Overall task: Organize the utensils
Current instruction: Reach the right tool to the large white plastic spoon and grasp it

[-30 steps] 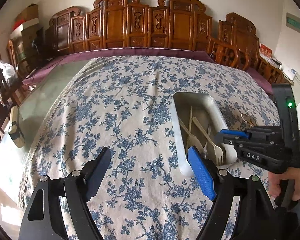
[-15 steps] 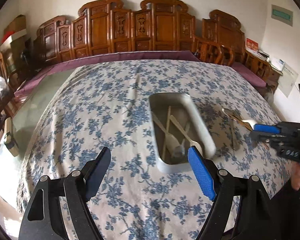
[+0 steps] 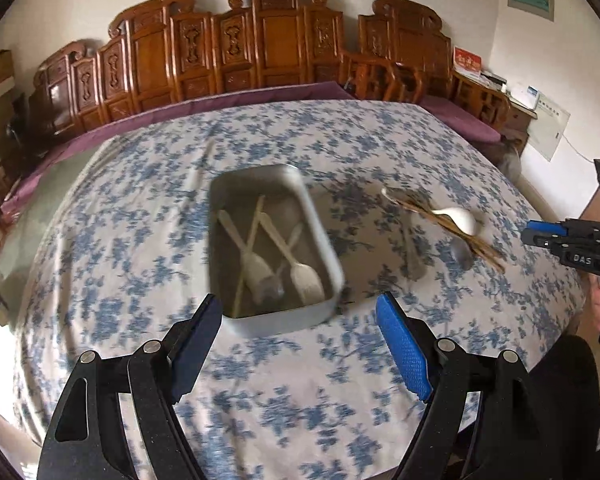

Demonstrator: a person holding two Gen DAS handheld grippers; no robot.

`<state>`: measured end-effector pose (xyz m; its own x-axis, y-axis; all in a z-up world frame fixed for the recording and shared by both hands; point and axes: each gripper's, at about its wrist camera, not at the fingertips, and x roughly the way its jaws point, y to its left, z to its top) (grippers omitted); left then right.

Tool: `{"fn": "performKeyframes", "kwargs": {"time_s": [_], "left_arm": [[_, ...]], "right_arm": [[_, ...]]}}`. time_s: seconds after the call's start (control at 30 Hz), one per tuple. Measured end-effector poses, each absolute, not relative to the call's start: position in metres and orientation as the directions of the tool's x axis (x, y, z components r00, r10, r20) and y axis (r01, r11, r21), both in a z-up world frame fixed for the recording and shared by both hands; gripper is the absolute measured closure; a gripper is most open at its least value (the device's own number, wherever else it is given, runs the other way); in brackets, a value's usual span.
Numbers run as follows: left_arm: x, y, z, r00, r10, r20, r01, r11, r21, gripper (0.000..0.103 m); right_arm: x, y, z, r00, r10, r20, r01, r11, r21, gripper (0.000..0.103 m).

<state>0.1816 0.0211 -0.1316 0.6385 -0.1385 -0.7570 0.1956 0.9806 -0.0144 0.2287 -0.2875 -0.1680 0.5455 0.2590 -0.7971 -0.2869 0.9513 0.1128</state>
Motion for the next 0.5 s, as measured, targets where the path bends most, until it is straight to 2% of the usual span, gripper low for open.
{"fn": "performKeyframes", "kwargs": {"time_s": [0.27,0.37,0.5], "left_arm": [[0.209,-0.018,-0.144,0.602,-0.174,-0.779,0.226,0.973,-0.043,0.027],[0.217,-0.03,-0.149,0.588,-0.177,-0.79,0.241,0.97,-0.039,0.027],[0.225,-0.041,-0.157,0.563,-0.186,-0.805,0.257,0.965,-0.044,0.027]], "right_arm": [[0.262,-0.291,-0.195,0.525,0.258,-0.811,-0.28,0.952,0.121,0.067],[0.273,-0.282,-0.201,0.524,0.263,-0.81,-0.292,0.949,0.119,0.054],[0.294,-0.271,-0.207,0.521,0.254,-0.815,-0.305,0.947,0.101,0.054]]}}
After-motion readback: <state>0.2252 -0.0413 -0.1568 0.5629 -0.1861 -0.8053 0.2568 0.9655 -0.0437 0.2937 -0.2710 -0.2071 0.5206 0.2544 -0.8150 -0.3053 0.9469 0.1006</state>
